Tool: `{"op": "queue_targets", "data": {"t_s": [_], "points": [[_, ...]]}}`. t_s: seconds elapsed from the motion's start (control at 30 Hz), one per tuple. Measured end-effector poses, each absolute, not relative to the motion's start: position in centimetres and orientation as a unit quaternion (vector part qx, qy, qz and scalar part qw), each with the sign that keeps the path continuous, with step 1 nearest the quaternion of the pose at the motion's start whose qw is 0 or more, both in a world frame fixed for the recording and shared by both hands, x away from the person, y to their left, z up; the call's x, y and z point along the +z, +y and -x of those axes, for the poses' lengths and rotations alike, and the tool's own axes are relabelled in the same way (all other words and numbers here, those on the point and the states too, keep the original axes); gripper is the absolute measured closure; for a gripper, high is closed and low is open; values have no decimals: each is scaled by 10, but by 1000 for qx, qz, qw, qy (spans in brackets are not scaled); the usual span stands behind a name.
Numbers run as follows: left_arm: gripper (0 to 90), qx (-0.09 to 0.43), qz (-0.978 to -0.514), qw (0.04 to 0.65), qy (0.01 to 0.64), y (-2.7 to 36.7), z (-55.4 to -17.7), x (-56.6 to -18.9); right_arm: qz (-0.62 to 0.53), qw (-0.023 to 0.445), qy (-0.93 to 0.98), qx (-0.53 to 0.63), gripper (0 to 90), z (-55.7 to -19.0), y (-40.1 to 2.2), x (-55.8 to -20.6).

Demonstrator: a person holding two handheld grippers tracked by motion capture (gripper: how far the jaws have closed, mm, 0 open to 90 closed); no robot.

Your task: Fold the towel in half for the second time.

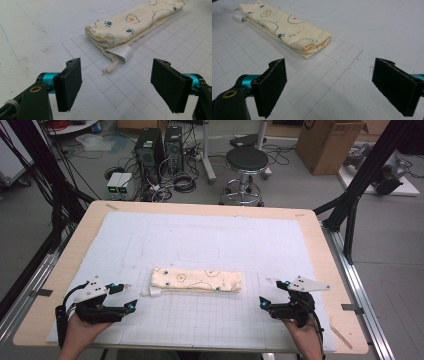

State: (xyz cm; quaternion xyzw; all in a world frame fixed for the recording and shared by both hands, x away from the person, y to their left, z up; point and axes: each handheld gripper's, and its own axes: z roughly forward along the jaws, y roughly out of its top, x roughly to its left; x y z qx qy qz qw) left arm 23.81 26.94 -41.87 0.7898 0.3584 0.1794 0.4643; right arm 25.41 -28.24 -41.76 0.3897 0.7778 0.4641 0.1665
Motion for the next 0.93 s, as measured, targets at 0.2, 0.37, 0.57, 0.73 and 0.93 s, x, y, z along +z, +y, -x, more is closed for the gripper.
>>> {"op": "queue_targets", "data": {"t_s": [0.2,0.37,0.57,0.73,0.93], "points": [[254,179,-788,465,362,274,-231,-419,-388,165,783,458,120,-250,-282,-420],[254,183,-784,465,367,276,-228,-419,-383,161,788,453,120,-246,-279,-422],[254,183,-782,467,369,277,-228,-419,-380,162,790,453,120,-246,-276,-422],[254,184,-784,466,366,274,-228,-419,-383,161,789,453,120,-247,-275,-423],[254,183,-785,466,365,273,-230,-420,-387,160,786,454,120,-249,-274,-424]]}}
